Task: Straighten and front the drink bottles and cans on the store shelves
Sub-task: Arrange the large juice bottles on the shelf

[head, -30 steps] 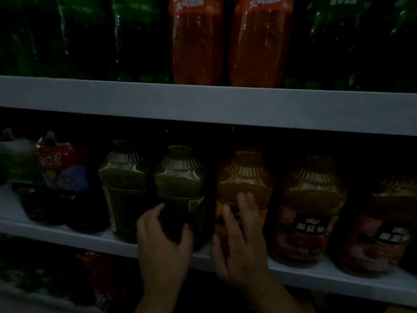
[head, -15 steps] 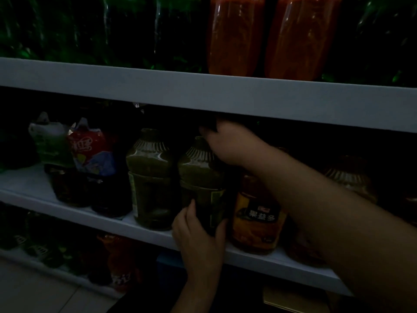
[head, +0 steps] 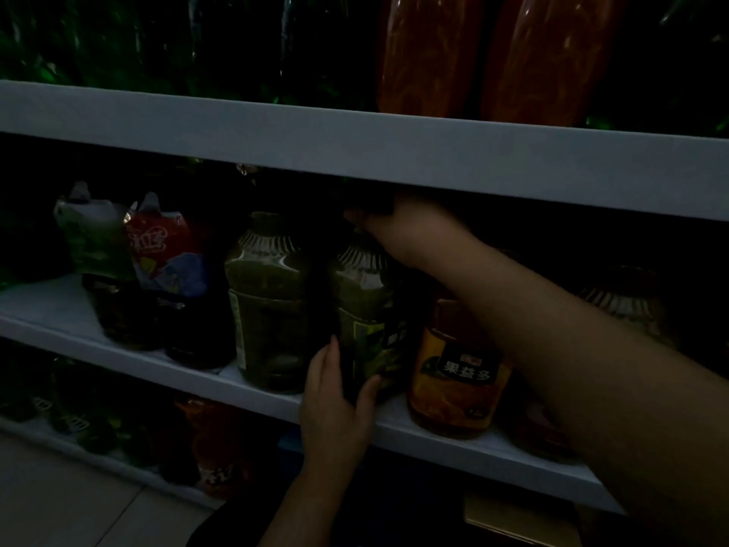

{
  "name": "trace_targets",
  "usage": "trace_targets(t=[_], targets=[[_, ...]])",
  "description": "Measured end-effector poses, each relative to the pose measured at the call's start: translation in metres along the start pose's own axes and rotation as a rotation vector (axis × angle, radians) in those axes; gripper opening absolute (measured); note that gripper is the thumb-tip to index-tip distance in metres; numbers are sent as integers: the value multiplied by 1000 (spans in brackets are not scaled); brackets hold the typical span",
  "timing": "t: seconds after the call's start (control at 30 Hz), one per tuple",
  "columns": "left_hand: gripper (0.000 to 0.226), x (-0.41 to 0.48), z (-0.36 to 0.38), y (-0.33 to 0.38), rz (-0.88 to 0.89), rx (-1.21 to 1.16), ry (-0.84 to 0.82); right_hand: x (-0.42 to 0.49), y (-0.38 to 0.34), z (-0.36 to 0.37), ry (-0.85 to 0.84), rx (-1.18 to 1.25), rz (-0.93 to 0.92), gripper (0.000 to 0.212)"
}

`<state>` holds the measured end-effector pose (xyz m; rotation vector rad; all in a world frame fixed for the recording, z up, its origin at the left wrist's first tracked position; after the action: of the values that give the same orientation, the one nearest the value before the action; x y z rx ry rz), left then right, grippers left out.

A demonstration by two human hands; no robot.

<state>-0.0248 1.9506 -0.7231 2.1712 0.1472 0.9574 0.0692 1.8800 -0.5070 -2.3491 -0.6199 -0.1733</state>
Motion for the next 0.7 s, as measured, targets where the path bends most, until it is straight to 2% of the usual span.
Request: trace_targets(t=[0.07,0.13,0.17,0.23,0.3,0.37,0.43,0.5,0.53,0.6,0.7], targets=[[75,6,-4,-7,10,-69,-49,0,-2,-1,30,16,-17,52],[72,8,-9,-11,28,-125,-63,3,-1,0,-34,-21,-24,54],[71,7,-11,-10,36,-129,-56,5,2,2,-113,-15,7,51],[76,2,-8,-3,16,-110,-22,3,12,9,-342,145,167,32],[94,-1,-1,6,-77,-112,0,3,20,14,-468,275,270,17],[102,4,4,10,-154,-88,32,8,26,14,-474,257,275,11],[95,12,3,7,-150,-38,52,11,29,12,-463,240,261,10],[89,18,0,3,-117,-46,29,11,29,11,-473,220,266,20],[88,20,-2,0,-99,-52,10,10,28,11,-456,186,256,33],[87,23,-7,-4,-62,-61,-33,11,25,9,-352,129,203,57],[82,31,-17,-8,19,-80,-135,7,15,2,-157,73,71,68]])
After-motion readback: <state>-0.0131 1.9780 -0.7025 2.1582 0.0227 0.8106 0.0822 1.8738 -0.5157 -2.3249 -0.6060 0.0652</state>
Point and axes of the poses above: each hand's wrist, its own x-axis towards the middle knuckle, its own z-axis out of the palm, y = z × x, the point moved 5 cm from there along x, towards the middle knuckle, and after that the axes turned 8 degrees about z, right-handed, at the moved point
